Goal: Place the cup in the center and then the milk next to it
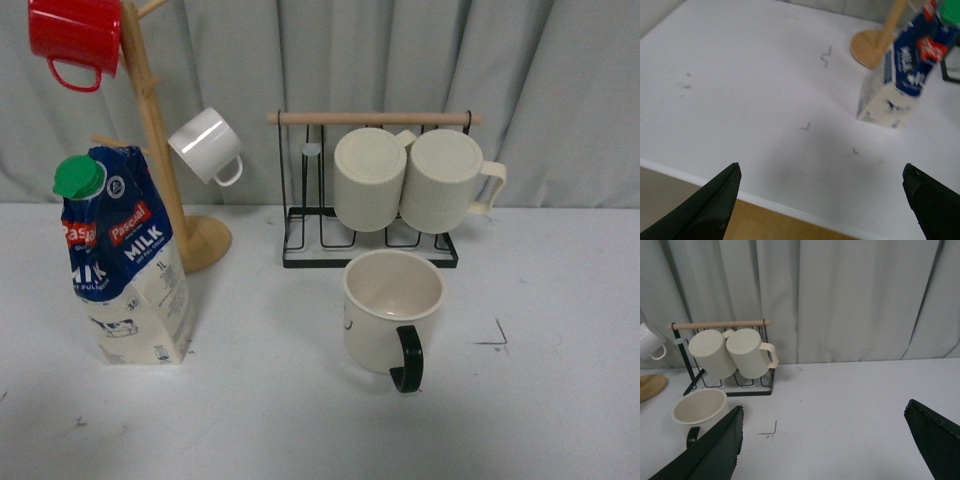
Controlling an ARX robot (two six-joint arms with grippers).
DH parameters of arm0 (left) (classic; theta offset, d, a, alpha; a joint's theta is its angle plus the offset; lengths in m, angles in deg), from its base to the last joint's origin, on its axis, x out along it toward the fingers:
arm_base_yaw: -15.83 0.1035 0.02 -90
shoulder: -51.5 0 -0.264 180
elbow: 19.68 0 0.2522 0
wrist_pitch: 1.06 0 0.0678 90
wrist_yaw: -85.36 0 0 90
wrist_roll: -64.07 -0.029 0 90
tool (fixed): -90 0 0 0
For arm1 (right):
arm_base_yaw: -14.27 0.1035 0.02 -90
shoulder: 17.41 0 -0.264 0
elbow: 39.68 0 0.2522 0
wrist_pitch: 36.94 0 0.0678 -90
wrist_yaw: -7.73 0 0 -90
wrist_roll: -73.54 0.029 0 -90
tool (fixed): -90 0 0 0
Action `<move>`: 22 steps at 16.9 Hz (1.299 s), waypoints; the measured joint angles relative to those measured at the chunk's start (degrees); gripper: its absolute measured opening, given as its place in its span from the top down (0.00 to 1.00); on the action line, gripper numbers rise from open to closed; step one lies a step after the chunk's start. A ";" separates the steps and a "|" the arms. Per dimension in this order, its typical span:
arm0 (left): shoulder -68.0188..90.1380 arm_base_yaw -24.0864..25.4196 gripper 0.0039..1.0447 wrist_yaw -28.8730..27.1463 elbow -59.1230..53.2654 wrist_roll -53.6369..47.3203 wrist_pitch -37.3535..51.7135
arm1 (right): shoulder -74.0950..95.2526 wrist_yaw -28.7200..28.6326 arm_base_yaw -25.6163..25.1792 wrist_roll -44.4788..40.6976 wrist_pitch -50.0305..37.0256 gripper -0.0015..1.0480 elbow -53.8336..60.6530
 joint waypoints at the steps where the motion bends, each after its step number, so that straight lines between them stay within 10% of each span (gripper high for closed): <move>1: 2.27 -0.59 0.06 -1.97 1.31 1.84 2.21 | 0.02 0.09 -0.04 0.00 0.07 0.07 0.00; 8: 45.99 -1.46 0.06 5.27 21.92 -4.31 39.04 | 0.02 0.02 0.00 0.00 0.04 0.06 0.00; 17: 64.30 1.90 0.06 24.65 32.79 -9.75 35.95 | 0.02 0.02 0.00 0.00 0.04 0.06 0.00; 22: 68.59 -0.39 0.06 19.82 33.75 -11.47 34.67 | 0.02 0.02 0.00 0.00 0.04 0.06 0.00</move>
